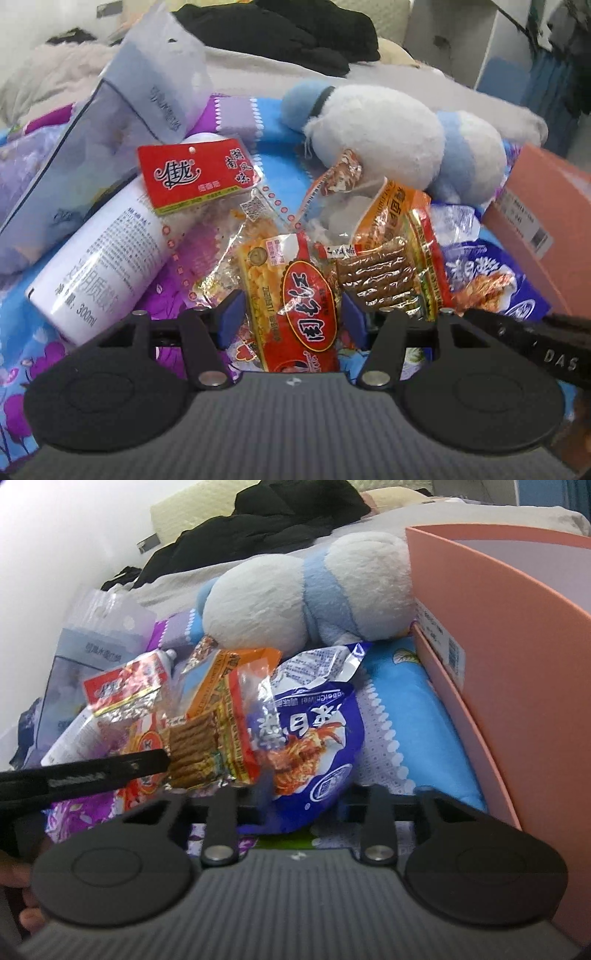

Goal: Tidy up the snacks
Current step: 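Grasp the red-label stick snack with left tool while right grasps blue-white bag, then lift the red-label snack in left tool while right lifts the blue-white bag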

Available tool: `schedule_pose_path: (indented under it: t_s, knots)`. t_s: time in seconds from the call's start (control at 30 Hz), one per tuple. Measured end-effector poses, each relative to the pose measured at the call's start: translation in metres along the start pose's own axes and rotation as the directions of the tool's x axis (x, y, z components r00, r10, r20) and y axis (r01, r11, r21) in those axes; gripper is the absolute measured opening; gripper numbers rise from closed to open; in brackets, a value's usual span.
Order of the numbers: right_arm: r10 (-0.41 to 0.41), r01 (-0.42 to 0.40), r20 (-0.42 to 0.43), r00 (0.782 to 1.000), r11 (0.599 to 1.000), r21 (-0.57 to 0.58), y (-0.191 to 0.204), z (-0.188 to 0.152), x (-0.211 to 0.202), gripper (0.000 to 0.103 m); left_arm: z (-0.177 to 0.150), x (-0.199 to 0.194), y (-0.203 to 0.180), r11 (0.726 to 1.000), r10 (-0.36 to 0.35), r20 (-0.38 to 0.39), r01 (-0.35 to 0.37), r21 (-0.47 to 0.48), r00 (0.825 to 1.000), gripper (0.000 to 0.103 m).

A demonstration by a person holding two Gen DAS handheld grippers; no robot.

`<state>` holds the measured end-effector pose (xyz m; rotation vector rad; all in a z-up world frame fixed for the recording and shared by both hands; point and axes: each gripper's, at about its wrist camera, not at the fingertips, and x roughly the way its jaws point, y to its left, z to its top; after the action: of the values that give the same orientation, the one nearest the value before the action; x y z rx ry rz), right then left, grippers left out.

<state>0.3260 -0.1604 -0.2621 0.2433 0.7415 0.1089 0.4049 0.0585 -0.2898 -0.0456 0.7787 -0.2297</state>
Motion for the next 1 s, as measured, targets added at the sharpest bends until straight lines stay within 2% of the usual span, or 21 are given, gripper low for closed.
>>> schedule_pose_path:
  t_s: [0.07, 0.13, 0.17, 0.23, 0.3, 0.47, 0.67, 0.8, 1.0]
  knots:
    - [0.005, -0.005, 0.003, 1.000, 1.000, -0.009, 0.001, 0.000, -0.002, 0.022, 0.000, 0.001, -0.002, 1.000, 0.015, -0.003, -0.015, 0.020, 1.000, 0.057]
    - [0.012, -0.012, 0.005, 1.000, 1.000, -0.013, 0.003, 0.000, -0.005, 0.016, -0.001, -0.002, -0.004, 0.999, 0.011, -0.002, -0.011, 0.033, 1.000, 0.040]
    - [0.015, -0.015, 0.006, 1.000, 1.000, -0.016, 0.004, 0.000, -0.006, 0.016, -0.001, -0.003, -0.005, 0.999, 0.006, -0.004, -0.006, 0.035, 1.000, 0.036]
    - [0.019, -0.018, 0.010, 1.000, 1.000, -0.025, 0.006, 0.000, -0.010, 0.013, -0.002, -0.008, -0.005, 0.999, -0.018, -0.010, 0.019, 0.028, 1.000, 0.017]
    - [0.024, -0.024, 0.014, 1.000, 0.999, -0.032, 0.008, -0.001, -0.015, 0.012, -0.004, -0.014, -0.004, 0.999, -0.047, -0.016, 0.047, 0.003, 0.999, 0.011]
    - [0.030, -0.029, 0.016, 0.999, 0.999, -0.037, 0.012, -0.004, -0.031, 0.009, -0.013, -0.045, -0.002, 0.996, -0.066, 0.005, 0.066, -0.057, 0.998, 0.008]
    - [0.042, -0.043, -0.005, 0.999, 0.999, -0.027, 0.006, -0.012, -0.058, 0.008, -0.039, -0.103, -0.002, 0.984, -0.032, 0.051, 0.040, -0.173, 0.998, 0.008]
    - [0.071, -0.071, -0.026, 0.997, 0.997, -0.015, 0.003, -0.017, -0.082, 0.007, -0.059, -0.134, -0.002, 0.963, -0.027, 0.050, 0.040, -0.267, 0.998, 0.008]
    - [0.115, -0.117, -0.039, 0.993, 0.993, -0.034, 0.011, -0.024, -0.118, 0.007, -0.083, -0.175, -0.006, 0.942, -0.001, 0.061, 0.021, -0.334, 0.998, 0.008]
